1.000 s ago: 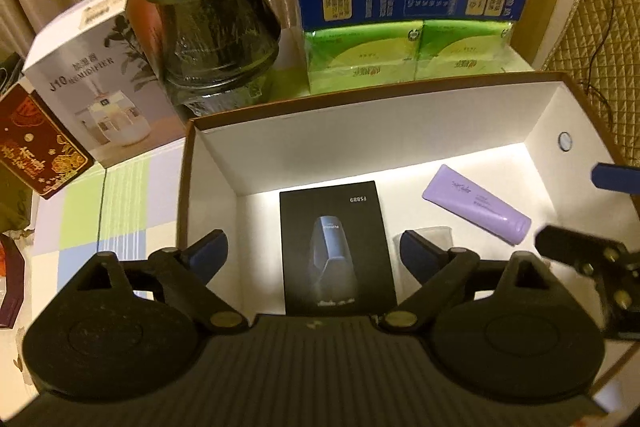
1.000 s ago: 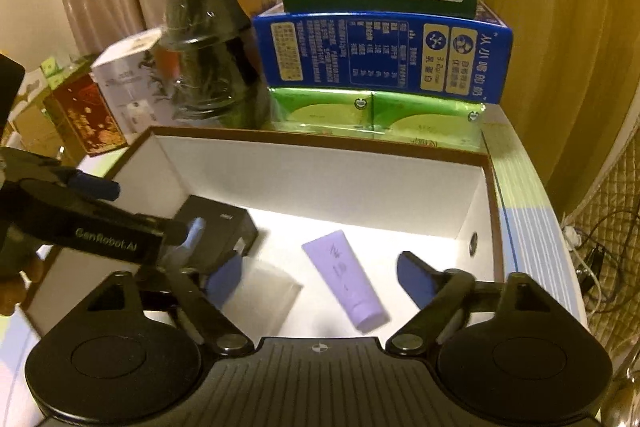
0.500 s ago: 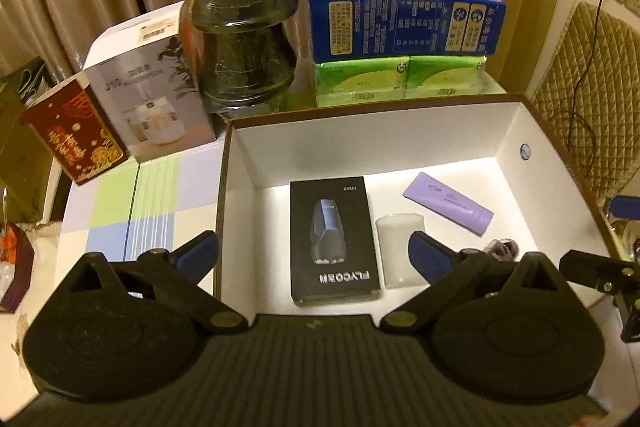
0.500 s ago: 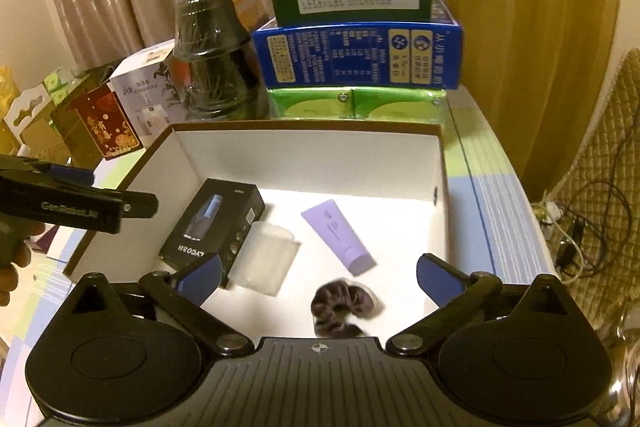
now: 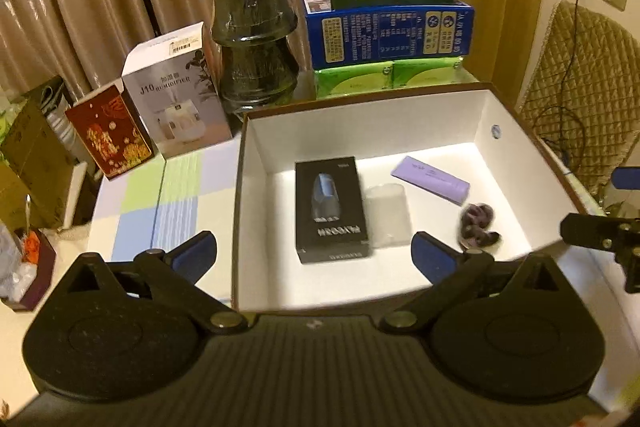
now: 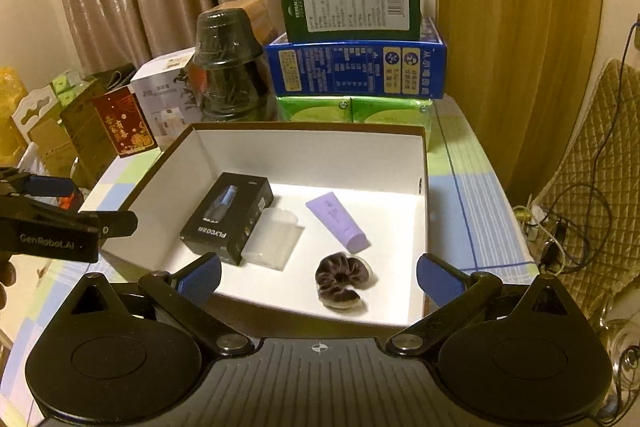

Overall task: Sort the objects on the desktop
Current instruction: 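Withdraw both grippers from the box toward the remaining table items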

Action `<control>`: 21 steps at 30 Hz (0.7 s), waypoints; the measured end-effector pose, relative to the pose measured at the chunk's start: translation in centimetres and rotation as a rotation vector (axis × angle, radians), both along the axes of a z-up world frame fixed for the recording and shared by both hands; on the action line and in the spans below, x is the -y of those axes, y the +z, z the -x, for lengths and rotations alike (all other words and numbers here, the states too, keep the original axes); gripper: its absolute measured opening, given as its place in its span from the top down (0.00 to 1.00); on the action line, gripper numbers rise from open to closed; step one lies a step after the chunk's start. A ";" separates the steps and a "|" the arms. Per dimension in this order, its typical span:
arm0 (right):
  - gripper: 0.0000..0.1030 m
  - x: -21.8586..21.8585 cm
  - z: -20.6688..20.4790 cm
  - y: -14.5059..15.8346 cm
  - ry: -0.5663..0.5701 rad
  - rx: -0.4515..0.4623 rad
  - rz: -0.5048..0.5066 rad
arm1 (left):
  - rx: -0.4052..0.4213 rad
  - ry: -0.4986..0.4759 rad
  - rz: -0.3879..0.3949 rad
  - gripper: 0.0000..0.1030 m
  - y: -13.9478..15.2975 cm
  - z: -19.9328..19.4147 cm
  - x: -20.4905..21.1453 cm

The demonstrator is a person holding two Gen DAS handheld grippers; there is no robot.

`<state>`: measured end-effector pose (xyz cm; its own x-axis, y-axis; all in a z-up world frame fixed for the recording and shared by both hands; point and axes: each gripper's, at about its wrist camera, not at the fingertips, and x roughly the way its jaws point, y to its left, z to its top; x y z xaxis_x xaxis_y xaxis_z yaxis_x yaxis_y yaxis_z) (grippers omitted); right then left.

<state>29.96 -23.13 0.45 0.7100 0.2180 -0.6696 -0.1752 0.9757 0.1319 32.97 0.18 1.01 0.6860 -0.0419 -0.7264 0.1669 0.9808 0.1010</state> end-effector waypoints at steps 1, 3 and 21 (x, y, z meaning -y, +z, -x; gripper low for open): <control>0.02 -0.1 0.4 0.1 -0.003 0.003 0.005 | 0.000 0.000 0.012 0.01 0.2 0.5 -0.1; 0.02 -0.1 1.2 0.4 -0.003 0.012 0.010 | 0.004 0.000 0.019 0.01 0.5 1.5 -0.1; 0.02 0.1 7.3 1.6 0.006 0.020 -0.013 | -0.022 0.018 0.051 0.01 1.0 8.7 -0.1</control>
<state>22.68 -23.25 2.08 0.7218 0.2310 -0.6524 -0.1839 0.9728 0.1409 24.25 0.25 2.04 0.6712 -0.0671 -0.7382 0.1503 0.9875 0.0469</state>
